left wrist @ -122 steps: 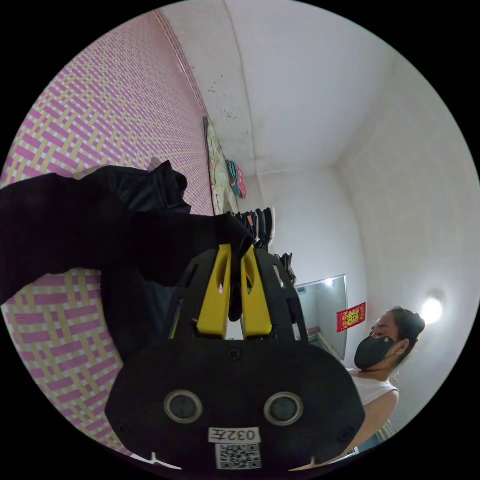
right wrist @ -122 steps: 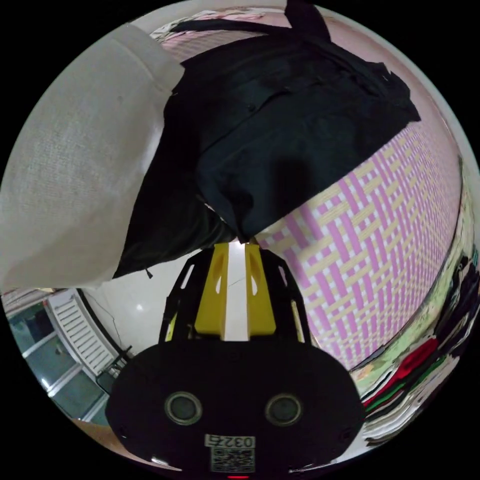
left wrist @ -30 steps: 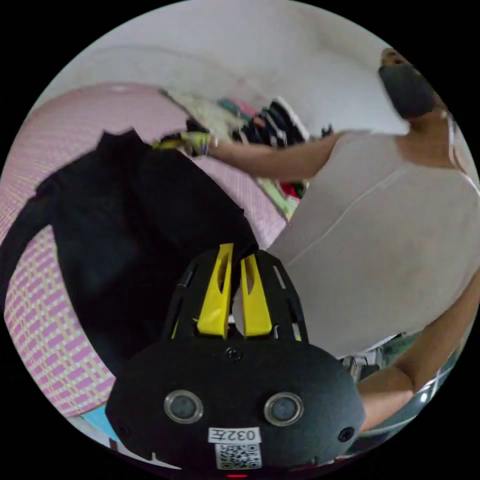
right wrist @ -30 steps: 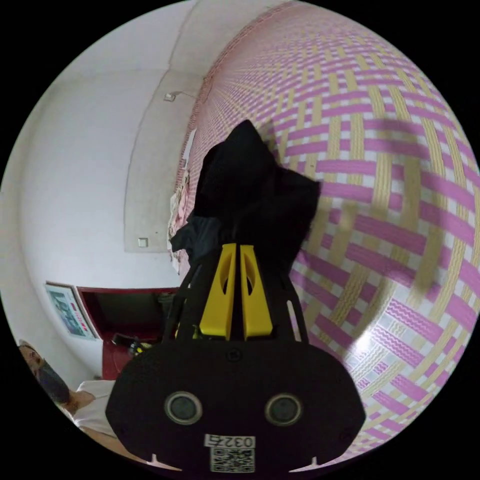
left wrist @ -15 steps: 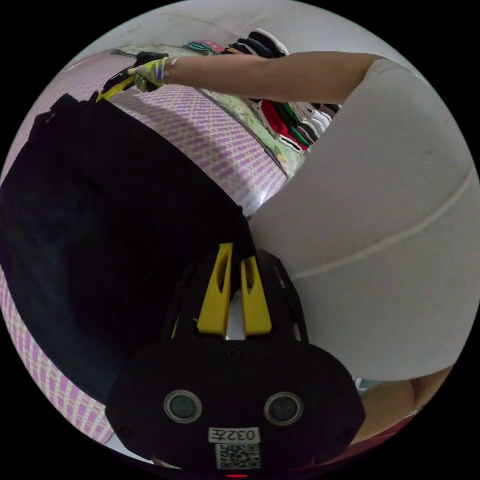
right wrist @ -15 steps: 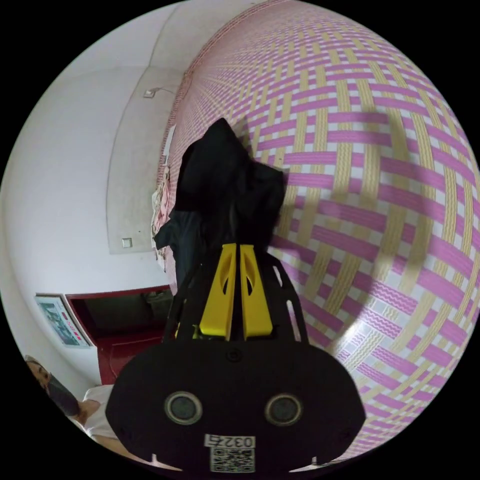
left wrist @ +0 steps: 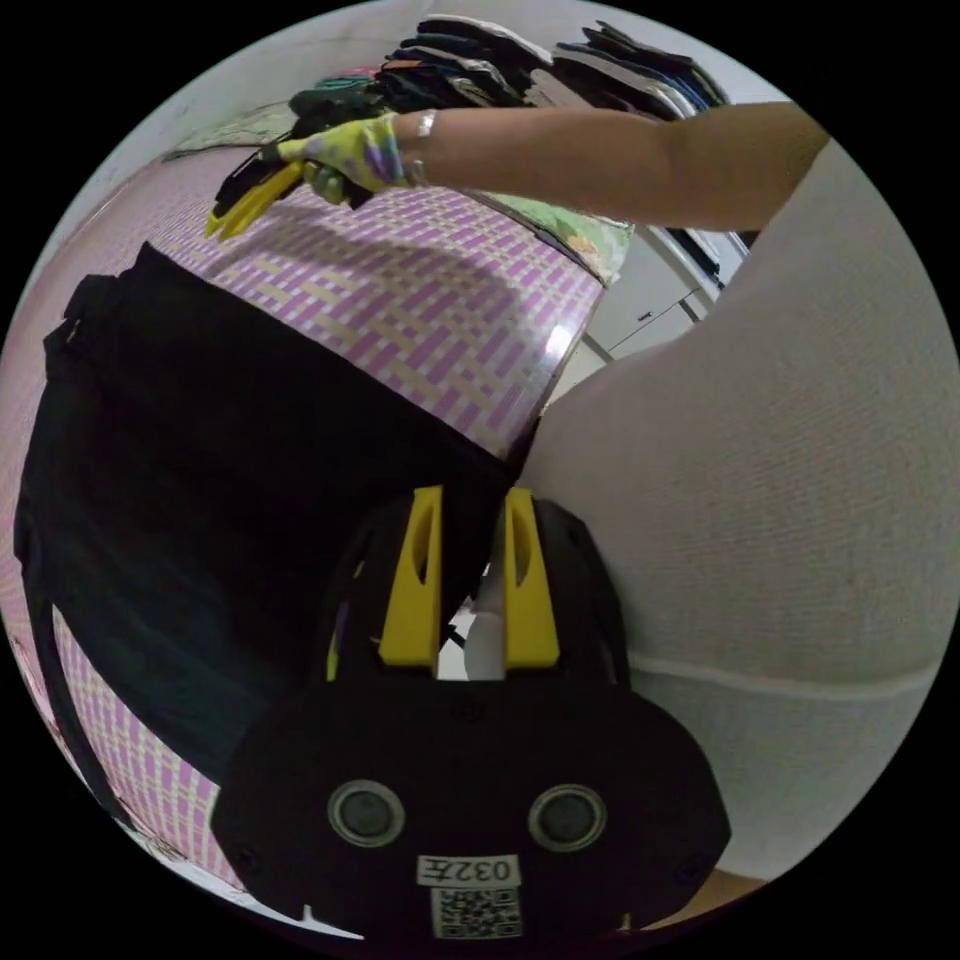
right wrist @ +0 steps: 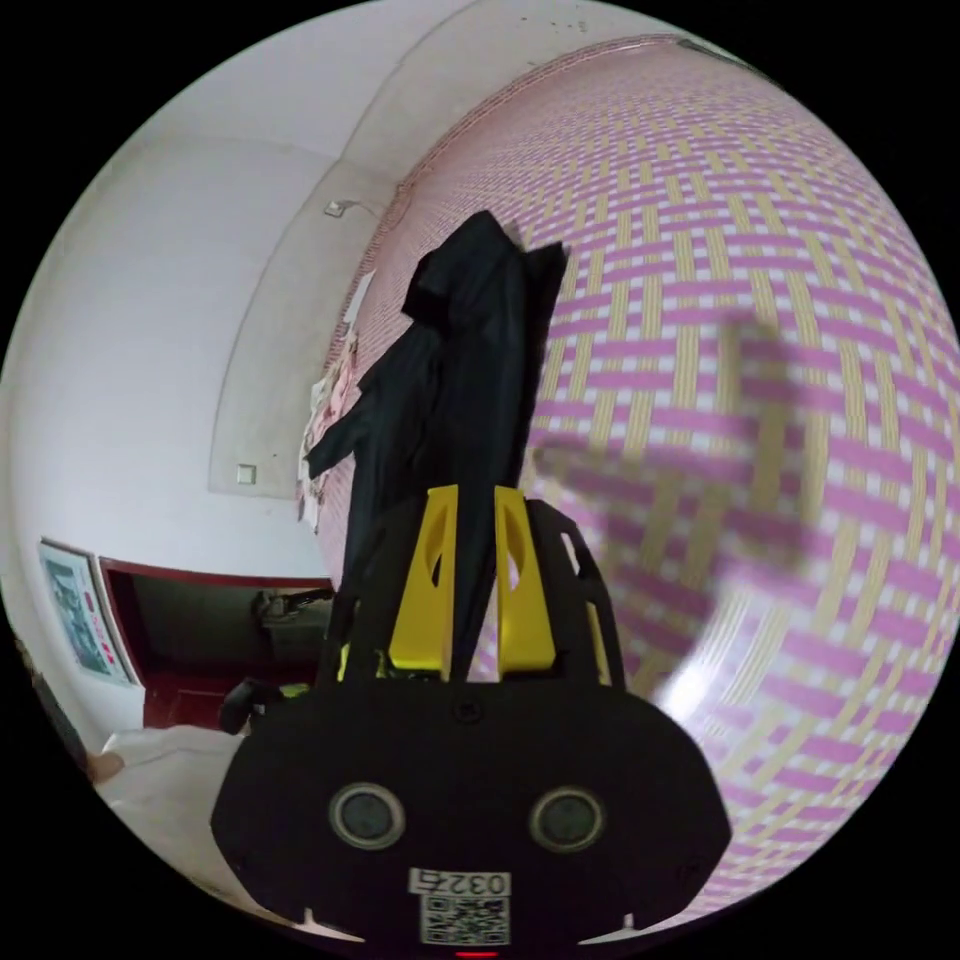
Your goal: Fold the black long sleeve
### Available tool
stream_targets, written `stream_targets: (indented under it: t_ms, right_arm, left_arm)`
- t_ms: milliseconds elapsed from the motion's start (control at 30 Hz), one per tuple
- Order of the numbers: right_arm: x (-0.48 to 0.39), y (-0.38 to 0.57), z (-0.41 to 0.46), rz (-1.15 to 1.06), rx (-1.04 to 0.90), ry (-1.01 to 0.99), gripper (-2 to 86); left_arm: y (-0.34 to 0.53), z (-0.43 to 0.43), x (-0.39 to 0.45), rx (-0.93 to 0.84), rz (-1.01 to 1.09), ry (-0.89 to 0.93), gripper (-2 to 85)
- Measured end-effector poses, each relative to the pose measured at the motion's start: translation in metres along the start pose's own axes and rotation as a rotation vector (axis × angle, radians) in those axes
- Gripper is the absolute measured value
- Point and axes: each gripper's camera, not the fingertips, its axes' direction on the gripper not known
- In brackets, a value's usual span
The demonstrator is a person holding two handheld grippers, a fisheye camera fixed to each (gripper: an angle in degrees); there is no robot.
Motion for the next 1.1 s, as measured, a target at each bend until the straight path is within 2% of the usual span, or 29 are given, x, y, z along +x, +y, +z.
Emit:
stream_targets:
  t_ms: [67,200,367,467,633,733,867,967,1100]
  right_arm:
    - [-0.007,0.059,0.005,0.005,-0.009,-0.078,6.5]
    - [-0.031,0.148,0.026,-0.012,-0.071,-0.075,6.2]
    - [-0.093,0.262,0.069,-0.156,-0.177,-0.101,4.9]
    - [-0.123,0.301,0.097,-0.239,-0.221,-0.112,4.3]
    - [-0.137,0.328,0.136,-0.234,-0.314,0.079,3.3]
    - [-0.145,0.337,0.118,-0.231,-0.245,0.009,5.2]
    - [-0.131,0.35,0.089,-0.114,-0.123,0.096,8.2]
    - [-0.11,0.355,0.095,-0.023,-0.158,0.049,9.3]
    - [-0.108,0.36,0.104,-0.01,-0.163,-0.004,8.6]
  left_arm:
    - [0.008,0.011,0.006,-0.014,-0.008,-0.008,5.9]
    - [0.042,0.026,0.002,0.003,-0.043,0.048,4.3]
    - [0.122,0.016,-0.018,0.238,-0.165,0.206,-0.7]
    - [0.153,0.034,-0.048,0.26,-0.307,0.204,-1.3]
    - [0.18,0.08,-0.076,0.13,-0.411,0.195,-0.9]
    - [0.207,0.073,-0.072,0.186,-0.387,0.195,-0.9]
    - [0.27,0.06,-0.09,0.314,-0.484,0.211,-0.9]
    - [0.318,0.052,-0.108,0.4,-0.561,0.217,-0.9]
    - [0.371,0.042,-0.133,0.478,-0.654,0.176,-0.9]
